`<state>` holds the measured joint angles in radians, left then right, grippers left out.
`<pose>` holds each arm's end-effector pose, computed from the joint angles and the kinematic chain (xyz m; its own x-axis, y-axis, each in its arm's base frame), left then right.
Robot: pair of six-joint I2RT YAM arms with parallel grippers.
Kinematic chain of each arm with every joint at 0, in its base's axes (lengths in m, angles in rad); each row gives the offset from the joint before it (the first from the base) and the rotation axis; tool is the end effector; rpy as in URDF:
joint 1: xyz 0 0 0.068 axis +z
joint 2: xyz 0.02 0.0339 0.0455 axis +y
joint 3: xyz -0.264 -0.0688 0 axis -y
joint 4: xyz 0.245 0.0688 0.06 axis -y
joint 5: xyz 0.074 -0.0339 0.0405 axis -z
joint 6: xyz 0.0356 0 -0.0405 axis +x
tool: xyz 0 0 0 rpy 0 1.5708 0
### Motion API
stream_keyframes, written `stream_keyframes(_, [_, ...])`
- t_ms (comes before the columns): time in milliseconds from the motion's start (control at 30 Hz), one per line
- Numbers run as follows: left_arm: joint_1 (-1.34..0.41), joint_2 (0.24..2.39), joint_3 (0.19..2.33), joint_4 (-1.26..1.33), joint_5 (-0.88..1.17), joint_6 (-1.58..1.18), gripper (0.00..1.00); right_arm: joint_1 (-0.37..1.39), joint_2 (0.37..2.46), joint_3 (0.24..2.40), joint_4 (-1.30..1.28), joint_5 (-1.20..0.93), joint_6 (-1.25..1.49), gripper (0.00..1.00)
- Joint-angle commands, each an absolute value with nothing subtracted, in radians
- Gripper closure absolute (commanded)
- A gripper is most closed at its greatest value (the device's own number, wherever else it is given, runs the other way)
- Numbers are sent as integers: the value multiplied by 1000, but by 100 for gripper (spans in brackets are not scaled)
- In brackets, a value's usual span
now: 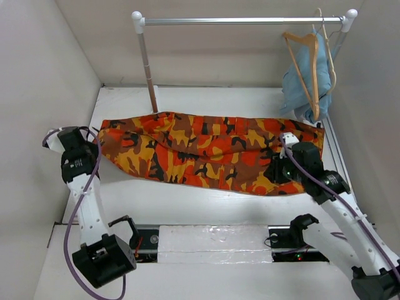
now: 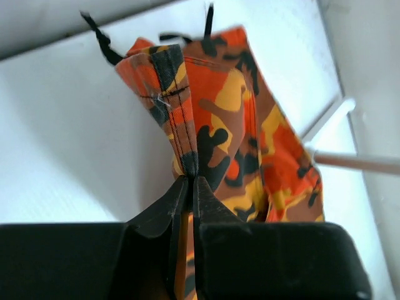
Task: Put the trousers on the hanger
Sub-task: Fold the trousers at the center of the board.
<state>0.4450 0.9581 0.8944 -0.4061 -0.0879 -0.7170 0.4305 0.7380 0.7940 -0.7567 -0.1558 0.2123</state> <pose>0.1919 0.0950 0.3242 0.0202 -0.7156 -0.6982 -0.6450 0.5243 -0.5560 0.1335 0.0674 0.2944 -0.6824 -0.0843 -0.7261 -0.3849 0.8859 0.2589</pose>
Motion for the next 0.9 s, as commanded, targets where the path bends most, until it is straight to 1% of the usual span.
stream_keyframes(0, [436, 939, 900, -496, -55, -680, 100, 321, 732, 747, -822, -150, 241, 69])
stream_keyframes(33, [420, 925, 905, -486, -48, -672, 100, 255, 732, 730, -822, -156, 245, 67])
stream_keyframes(67, [373, 920, 910, -479, -40, -666, 100, 226, 741, 715, -824, -163, 250, 63])
stream_keyframes(133, [322, 902, 923, -453, -29, -649, 100, 177, 756, 671, -828, -147, 285, 58])
stream_keyframes(167, [298, 894, 926, -446, -6, -644, 100, 122, 764, 655, -824, -147, 293, 55])
stream_keyframes(233, [232, 859, 936, -437, 31, -628, 100, 49, 801, 646, -839, -109, 308, 54])
stream_keyframes(267, [192, 833, 939, -439, 46, -614, 100, -31, 837, 647, -841, -94, 308, 54])
stream_keyframes(300, [169, 833, 940, -446, 48, -614, 100, -70, 857, 647, -841, -94, 308, 54])
stream_keyframes(333, [143, 810, 946, -457, 32, -603, 100, -113, 877, 647, -842, -78, 317, 54])
stream_keyframes(367, [118, 801, 953, -466, 11, -595, 100, -200, 894, 647, -841, -71, 319, 54])
stream_keyframes(433, [72, 775, 962, -471, 11, -588, 100, -285, 946, 646, -836, -17, 330, 54])
stream_keyframes(467, [63, 772, 971, -472, -29, -577, 100, -328, 960, 647, -835, -6, 328, 54])
stream_keyframes(500, [63, 769, 985, -465, -25, -566, 100, -397, 969, 650, -831, -6, 328, 54])
stream_keyframes(533, [63, 769, 994, -466, -25, -555, 100, -417, 982, 653, -825, -6, 351, 52])
stream_keyframes(633, [63, 766, 1023, -465, -40, -523, 100, -439, 992, 686, -844, 115, 428, 48])
stream_keyframes(733, [63, 770, 1046, -471, -49, -518, 100, -468, 1052, 719, -899, 162, 489, 45])
stream_keyframes(867, [63, 781, 1061, -456, -11, -540, 100, -468, 1118, 693, -870, 147, 552, 44])
